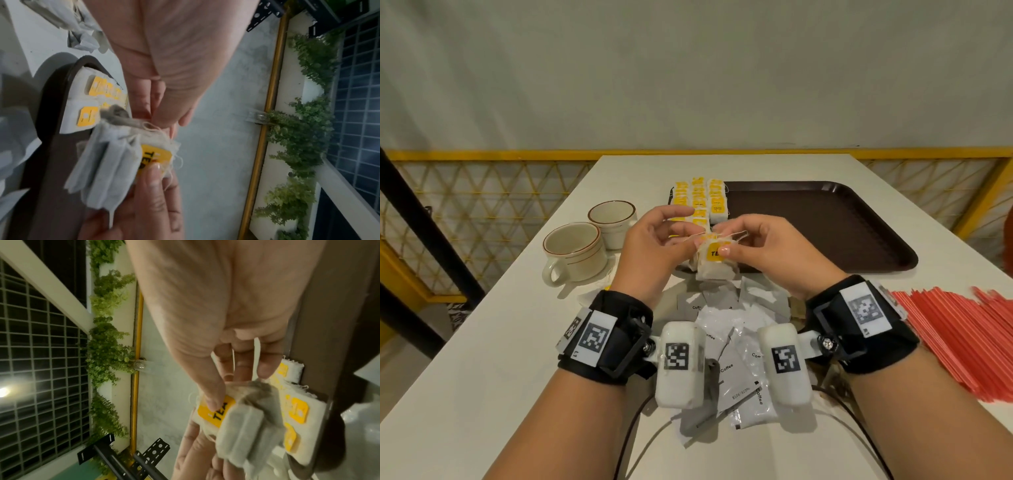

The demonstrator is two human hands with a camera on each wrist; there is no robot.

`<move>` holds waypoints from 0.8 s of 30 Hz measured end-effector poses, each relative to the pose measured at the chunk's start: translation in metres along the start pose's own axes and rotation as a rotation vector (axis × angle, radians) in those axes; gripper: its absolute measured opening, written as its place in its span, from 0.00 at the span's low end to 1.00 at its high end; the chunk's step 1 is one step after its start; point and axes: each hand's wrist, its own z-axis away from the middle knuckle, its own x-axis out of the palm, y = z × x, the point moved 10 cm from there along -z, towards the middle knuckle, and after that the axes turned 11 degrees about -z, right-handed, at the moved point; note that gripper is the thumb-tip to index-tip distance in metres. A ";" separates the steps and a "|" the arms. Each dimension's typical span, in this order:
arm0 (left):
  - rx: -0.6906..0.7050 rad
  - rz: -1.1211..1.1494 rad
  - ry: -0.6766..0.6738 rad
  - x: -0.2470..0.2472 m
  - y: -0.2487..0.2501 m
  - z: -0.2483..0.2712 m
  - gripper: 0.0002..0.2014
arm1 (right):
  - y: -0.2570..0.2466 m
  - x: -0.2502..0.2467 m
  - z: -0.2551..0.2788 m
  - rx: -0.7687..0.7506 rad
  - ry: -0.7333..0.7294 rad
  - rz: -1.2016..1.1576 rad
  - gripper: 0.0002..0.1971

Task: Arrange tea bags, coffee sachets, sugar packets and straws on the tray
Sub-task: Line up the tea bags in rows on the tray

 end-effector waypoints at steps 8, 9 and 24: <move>0.020 -0.390 -0.190 0.025 0.032 -0.062 0.10 | -0.010 -0.027 -0.048 0.027 0.069 0.070 0.05; 0.001 -0.465 -0.247 0.032 0.030 -0.075 0.09 | -0.008 -0.030 -0.056 0.053 0.068 0.045 0.05; -0.028 -1.075 -0.645 0.091 -0.032 -0.175 0.09 | 0.066 -0.056 -0.128 0.324 -0.129 0.352 0.05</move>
